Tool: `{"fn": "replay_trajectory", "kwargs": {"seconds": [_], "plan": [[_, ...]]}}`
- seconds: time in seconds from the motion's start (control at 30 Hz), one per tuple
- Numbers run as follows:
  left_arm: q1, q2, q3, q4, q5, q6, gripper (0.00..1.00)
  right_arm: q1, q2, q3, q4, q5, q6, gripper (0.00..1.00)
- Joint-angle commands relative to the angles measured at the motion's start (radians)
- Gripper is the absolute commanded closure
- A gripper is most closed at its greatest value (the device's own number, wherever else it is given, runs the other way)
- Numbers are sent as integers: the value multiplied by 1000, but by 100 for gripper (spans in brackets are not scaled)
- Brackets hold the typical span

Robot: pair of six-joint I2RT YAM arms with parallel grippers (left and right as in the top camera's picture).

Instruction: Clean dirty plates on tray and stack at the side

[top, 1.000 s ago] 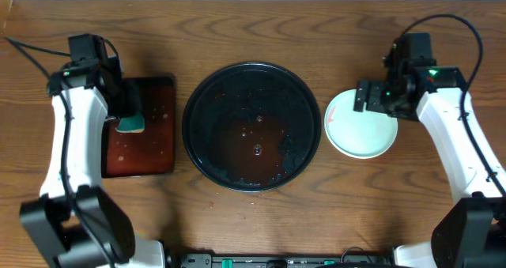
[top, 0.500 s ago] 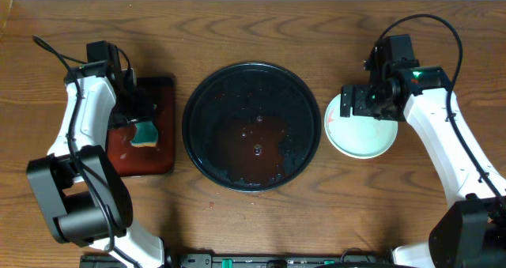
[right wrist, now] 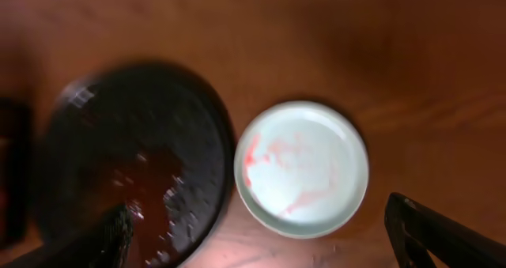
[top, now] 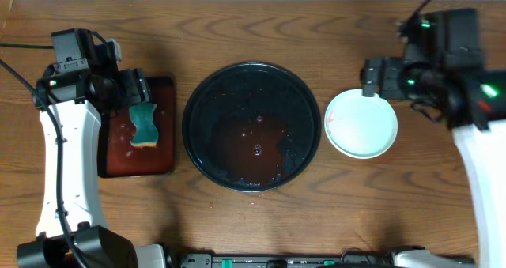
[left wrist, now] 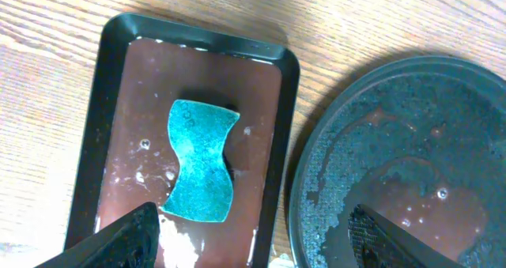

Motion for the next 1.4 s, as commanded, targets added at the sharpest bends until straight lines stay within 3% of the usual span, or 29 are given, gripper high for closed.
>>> {"fn": "replay_trajectory", "kwargs": {"seconds": [0.0,0.3,0.47,0.57,0.8,1.1,1.37], "plan": [[2,14,9,-6,18,-16,23,0,-110,32,-9,-8,-18,1],[2,14,9,-6,18,-16,23,-1,-324,32,-26,-10,-20,1],[2,14,9,-6,18,-16,23,-1,-392,31,-121,57,-45,1],[2,14,9,-5,18,-16,23,-3,-427,-24,-90,105,-45,1],[2,14,9,-6,18,-16,23,-72,-622,-498,360,70,-132,1],[2,14,9,-6,18,-16,23,-92,-1040,-1225,957,-27,-130,1],[2,14,9,-6,18,-16,23,-93,-1320,-1593,1164,-27,-129,1]]}}
